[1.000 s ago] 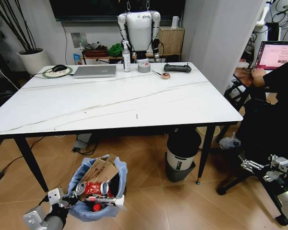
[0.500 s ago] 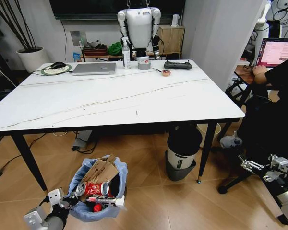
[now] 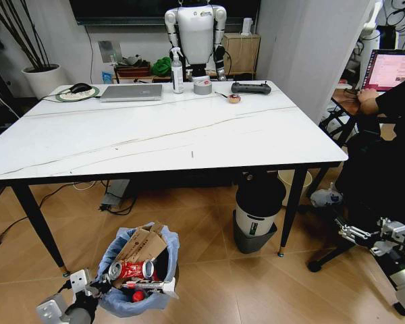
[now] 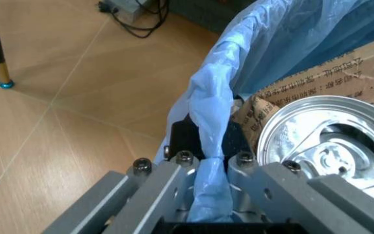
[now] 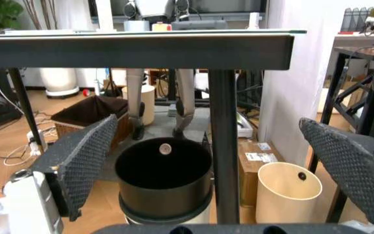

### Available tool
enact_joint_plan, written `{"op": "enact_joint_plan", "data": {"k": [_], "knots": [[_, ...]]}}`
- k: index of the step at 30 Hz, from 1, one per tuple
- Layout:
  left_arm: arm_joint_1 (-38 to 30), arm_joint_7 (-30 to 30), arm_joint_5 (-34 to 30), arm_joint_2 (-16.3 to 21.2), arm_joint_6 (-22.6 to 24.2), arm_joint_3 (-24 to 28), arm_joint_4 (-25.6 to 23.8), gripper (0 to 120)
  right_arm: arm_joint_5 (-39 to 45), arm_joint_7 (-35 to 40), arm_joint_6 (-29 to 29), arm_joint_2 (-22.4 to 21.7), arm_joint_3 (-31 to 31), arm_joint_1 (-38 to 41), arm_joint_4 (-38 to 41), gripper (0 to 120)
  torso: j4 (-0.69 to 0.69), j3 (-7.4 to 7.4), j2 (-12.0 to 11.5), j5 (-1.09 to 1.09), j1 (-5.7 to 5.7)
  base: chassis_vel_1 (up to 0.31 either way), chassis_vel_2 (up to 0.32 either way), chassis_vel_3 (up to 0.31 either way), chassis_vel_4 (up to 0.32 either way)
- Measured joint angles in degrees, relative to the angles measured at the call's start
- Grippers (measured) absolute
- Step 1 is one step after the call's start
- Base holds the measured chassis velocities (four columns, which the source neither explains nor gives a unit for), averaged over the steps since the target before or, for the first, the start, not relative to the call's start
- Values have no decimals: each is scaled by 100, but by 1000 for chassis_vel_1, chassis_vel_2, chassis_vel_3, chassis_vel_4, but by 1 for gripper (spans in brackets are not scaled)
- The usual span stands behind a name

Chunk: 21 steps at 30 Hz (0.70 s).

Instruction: Pick up the trash bin and place the trash from the table into it.

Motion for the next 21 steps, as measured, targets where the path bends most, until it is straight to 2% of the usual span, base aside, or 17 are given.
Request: {"op": "enact_joint_plan", "data": {"k": [9,21], "knots": [[-80,1,-69,0,-3,6,174,0,0,0,0,0,0,0,0,100,0,-106,-177,0,-72,0,0,0,0],[-436,-3,-193,37,8,65,722,0,0,0,0,0,0,0,0,100,0,-291,-488,0,-197,0,0,0,0]]}}
